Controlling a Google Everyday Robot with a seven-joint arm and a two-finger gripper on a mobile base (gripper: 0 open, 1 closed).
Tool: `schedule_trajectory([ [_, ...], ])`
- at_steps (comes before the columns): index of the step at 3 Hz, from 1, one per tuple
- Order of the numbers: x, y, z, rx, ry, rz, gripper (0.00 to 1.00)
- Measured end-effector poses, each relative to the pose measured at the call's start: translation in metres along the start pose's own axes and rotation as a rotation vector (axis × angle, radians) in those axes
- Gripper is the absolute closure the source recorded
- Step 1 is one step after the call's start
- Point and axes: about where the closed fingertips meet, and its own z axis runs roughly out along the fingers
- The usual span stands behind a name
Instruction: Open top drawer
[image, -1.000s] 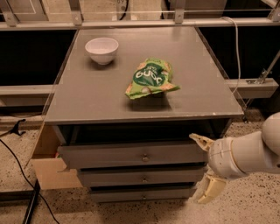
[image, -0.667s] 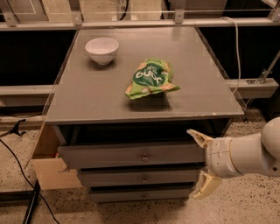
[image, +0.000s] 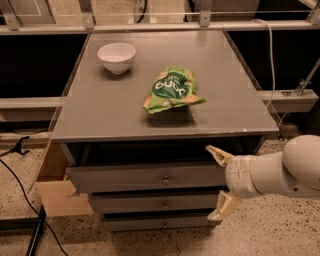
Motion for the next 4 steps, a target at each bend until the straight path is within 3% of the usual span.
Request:
schedule_trajectory([
  [4,0.037,-0.019,0.067,-0.059,0.076,0.000,0.00],
])
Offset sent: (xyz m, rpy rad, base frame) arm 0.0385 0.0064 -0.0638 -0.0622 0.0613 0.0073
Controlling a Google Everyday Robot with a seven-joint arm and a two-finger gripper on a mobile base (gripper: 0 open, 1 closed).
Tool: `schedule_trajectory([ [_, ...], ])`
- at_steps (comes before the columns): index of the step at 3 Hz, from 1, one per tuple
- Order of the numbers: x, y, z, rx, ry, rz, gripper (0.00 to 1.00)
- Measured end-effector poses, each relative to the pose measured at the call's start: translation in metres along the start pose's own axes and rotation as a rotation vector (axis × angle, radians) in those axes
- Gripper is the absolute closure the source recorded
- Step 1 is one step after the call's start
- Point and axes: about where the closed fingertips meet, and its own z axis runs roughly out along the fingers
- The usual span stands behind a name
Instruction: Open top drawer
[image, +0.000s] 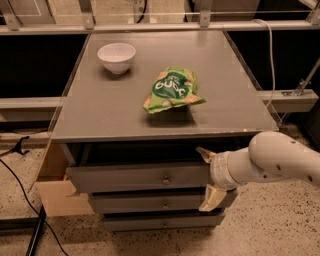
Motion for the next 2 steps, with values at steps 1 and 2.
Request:
schedule_trajectory([
  [1,0.0036,-0.0044,0.0087,-0.022,0.027,-0.007,0.00],
  [2,0.0078,-0.0053,0.0127,-0.064,0.064,0.010,0.00],
])
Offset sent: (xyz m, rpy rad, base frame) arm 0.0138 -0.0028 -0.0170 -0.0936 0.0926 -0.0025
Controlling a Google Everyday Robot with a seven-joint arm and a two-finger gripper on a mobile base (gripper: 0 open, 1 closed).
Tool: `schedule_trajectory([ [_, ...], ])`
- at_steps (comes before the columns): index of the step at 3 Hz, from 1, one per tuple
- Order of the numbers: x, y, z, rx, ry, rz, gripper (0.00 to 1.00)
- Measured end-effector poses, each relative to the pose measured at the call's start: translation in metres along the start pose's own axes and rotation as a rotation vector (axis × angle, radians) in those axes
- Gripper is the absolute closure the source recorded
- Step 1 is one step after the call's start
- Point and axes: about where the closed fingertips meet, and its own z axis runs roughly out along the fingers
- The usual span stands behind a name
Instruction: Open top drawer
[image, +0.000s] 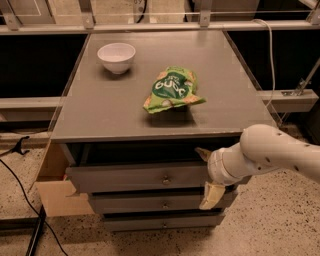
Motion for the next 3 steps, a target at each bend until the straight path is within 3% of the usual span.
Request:
schedule_trajectory([
  [3,0.008,0.025,-0.007,-0.136,0.031,0.056,0.00],
])
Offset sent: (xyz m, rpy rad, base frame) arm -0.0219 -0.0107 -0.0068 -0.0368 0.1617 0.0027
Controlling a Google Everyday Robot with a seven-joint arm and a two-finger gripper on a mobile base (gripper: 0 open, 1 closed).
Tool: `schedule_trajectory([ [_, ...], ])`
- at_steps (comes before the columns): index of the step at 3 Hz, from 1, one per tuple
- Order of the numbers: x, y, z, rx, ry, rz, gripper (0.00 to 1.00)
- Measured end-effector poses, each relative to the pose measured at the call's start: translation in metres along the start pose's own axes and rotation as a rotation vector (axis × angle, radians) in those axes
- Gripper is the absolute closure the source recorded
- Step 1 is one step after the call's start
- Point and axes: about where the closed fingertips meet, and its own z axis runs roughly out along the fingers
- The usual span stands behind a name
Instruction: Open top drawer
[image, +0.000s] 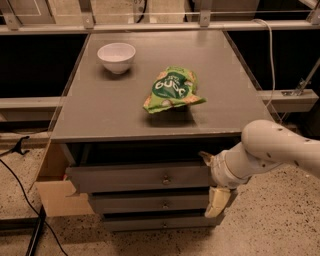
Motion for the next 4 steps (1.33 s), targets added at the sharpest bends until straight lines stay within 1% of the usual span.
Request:
schedule_trajectory([
  [2,0.002,0.019,-0.010,-0.065,0.014,0.014,0.00],
  [4,0.004,0.040,-0.025,-0.136,0.049,0.029,0.00],
])
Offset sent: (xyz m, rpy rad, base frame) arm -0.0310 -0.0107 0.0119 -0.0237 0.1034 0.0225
